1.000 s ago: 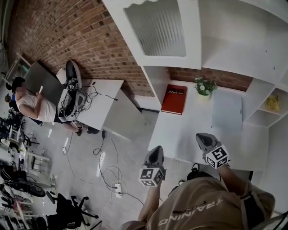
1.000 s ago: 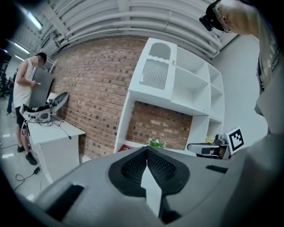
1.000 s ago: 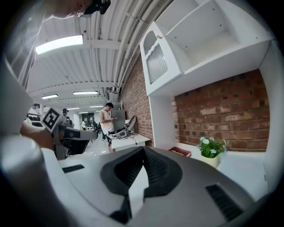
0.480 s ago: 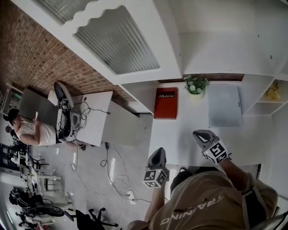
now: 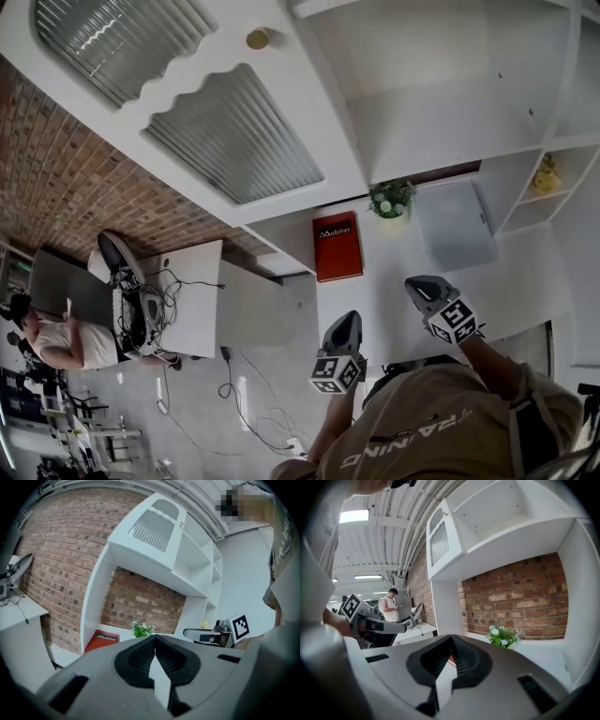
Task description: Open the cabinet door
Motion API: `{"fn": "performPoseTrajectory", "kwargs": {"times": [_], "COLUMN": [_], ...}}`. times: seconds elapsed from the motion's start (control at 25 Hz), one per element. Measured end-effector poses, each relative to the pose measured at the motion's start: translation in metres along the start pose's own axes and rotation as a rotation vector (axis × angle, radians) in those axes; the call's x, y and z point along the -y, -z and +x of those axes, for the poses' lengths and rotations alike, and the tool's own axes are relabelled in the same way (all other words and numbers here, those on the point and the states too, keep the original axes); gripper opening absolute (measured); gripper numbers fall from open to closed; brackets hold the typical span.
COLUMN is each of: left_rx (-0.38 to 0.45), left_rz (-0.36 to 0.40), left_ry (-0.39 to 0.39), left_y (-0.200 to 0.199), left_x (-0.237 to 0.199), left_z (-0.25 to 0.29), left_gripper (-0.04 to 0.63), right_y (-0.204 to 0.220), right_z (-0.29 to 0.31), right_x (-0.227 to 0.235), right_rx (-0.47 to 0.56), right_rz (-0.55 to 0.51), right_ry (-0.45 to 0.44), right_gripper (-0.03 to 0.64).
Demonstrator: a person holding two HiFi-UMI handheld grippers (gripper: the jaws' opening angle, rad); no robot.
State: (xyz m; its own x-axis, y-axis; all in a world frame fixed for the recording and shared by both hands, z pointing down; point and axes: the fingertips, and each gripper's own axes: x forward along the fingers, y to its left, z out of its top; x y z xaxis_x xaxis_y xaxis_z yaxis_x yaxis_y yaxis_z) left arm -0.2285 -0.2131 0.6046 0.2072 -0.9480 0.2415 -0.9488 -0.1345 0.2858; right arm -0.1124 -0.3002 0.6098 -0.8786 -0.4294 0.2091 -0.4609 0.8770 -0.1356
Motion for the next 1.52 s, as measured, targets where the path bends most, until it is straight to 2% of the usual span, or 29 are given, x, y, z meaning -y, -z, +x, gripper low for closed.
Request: {"fn": "performPoseTrajectory", "kwargs": {"times": [0.2,0.36,0.64,0.72,0.8,0.96,1.16,1.32,1.52], "left_rx": [-0.025,-0.052,-0.054,-0.069,-0.064,-0.036,-0.021,0.013,0.032], "left_rz": [0.041,0.061,0.057,0.078,0.104,0.104,0.152,0.148,0.180], "left_ry": [0.096,0.168,0.211,0.209,0.199,0.138,0.088,0.098,0.152], "left_y": [-0.003,0.003,0.015,0.015,0.005,-0.002,-0.006,-0.019,-0.034], "left_x": [0.006,0.019,0.032,0.031,0.028,0.021,0.018,0.017,0.026], "left_z": [0.017,0.026,0.039,0.039,0.037,0.028,0.017,0.007,0.006], "left_gripper": [0.009,0.009,0.009,0.009,0.009,0.009,0.009,0.009,0.009], "right_y": [0.004,0.007,0.021,0.025,0.012,-0.015,-0.033,-0.046,-0.058], "right_z": [-0.010,-0.029,-0.052,-0.050,-0.045,-0.039,-0.040,-0.044,-0.055], "right_x": [-0.014,-0.014,-0.005,-0.005,-0.007,-0.012,-0.009,-0.019,-0.017], "right_rx": [-0.066,-0.065,-0.095,-0.096,-0.051,0.015,0.043,0.066,0.095], "right_rz": [-0.153,-0.101,-0.062,-0.037,-0.026,-0.078,-0.103,-0.119,-0.119], "right_ry": [0.035,0.072,0.080,0.094,0.097,0.087,0.146,0.142,0.147], "right_gripper": [0.012,0.012,0.012,0.012,0.012,0.012,0.012,0.012,0.012]}}
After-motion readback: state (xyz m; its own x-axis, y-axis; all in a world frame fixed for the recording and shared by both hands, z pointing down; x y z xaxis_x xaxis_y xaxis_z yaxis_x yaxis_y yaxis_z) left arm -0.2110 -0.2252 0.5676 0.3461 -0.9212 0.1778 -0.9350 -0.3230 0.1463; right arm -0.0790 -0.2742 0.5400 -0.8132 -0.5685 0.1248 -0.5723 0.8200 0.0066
